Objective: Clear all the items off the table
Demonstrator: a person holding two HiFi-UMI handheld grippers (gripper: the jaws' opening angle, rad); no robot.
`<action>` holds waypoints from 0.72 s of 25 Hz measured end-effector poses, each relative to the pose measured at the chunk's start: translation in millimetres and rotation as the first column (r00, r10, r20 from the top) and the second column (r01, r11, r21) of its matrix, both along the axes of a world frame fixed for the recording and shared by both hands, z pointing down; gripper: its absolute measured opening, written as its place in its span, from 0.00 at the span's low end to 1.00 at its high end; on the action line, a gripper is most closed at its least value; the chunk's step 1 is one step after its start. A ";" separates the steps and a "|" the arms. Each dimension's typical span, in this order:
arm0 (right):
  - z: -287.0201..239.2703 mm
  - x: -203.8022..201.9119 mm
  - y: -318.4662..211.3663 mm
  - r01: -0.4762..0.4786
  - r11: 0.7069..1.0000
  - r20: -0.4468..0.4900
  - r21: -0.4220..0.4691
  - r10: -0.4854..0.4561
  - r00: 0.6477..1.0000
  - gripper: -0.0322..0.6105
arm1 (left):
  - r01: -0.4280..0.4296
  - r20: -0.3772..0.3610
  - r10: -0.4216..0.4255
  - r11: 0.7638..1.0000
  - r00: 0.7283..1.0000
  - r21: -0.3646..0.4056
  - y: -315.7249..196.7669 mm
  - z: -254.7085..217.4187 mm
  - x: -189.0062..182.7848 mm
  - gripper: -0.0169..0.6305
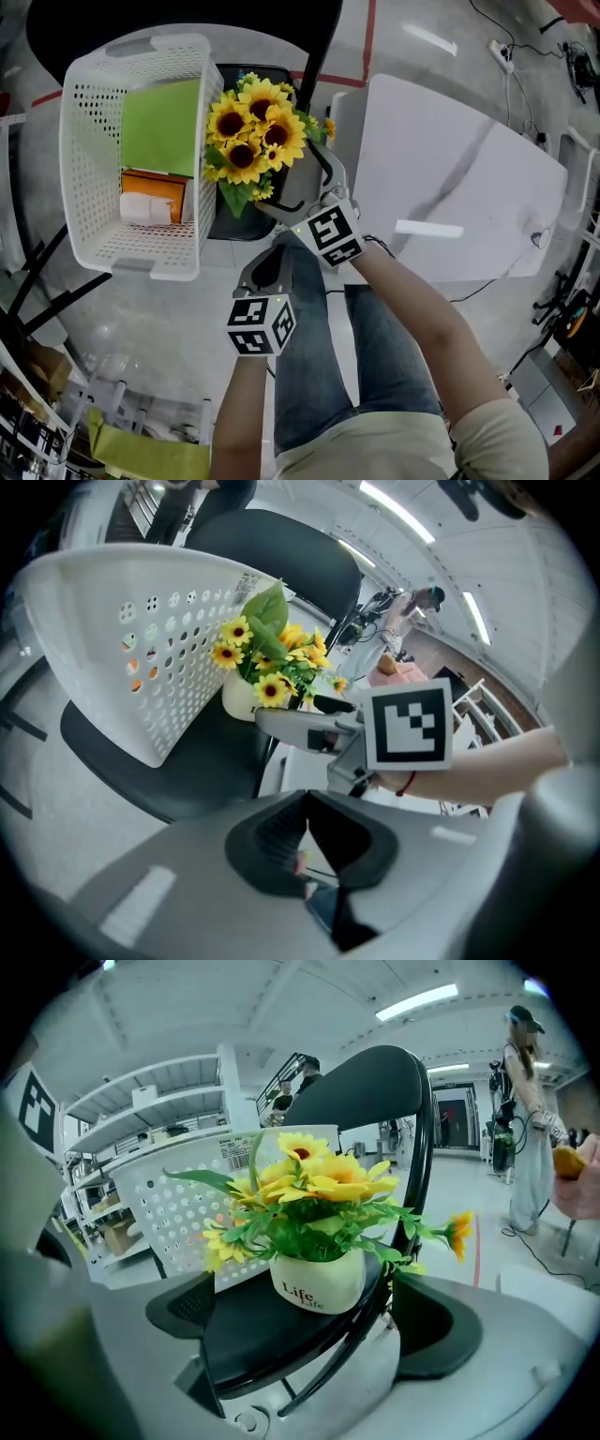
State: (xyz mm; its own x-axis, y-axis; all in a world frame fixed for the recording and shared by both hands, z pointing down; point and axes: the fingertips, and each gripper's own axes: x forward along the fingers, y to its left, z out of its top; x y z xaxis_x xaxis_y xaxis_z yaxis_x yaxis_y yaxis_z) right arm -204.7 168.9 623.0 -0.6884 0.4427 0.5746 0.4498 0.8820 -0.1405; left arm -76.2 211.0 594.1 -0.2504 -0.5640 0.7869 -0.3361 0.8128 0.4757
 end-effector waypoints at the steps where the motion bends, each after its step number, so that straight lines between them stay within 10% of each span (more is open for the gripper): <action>1: -1.0 3.7 -1.5 0.002 1.000 -0.002 0.008 -0.002 1.000 0.97 | -0.001 0.001 0.001 1.000 1.000 0.000 -1.1 -0.7 0.8 0.04; 6: -6.1 21.1 -11.5 0.008 1.000 -0.030 0.021 -0.008 1.000 0.91 | -0.010 0.008 0.010 1.000 1.000 0.004 -8.2 -4.8 6.3 0.04; 18: -35.7 49.6 -46.1 -0.072 0.997 -0.033 -0.005 0.071 0.997 0.37 | -0.007 0.051 0.007 1.000 0.999 0.003 -25.4 -17.5 17.7 0.04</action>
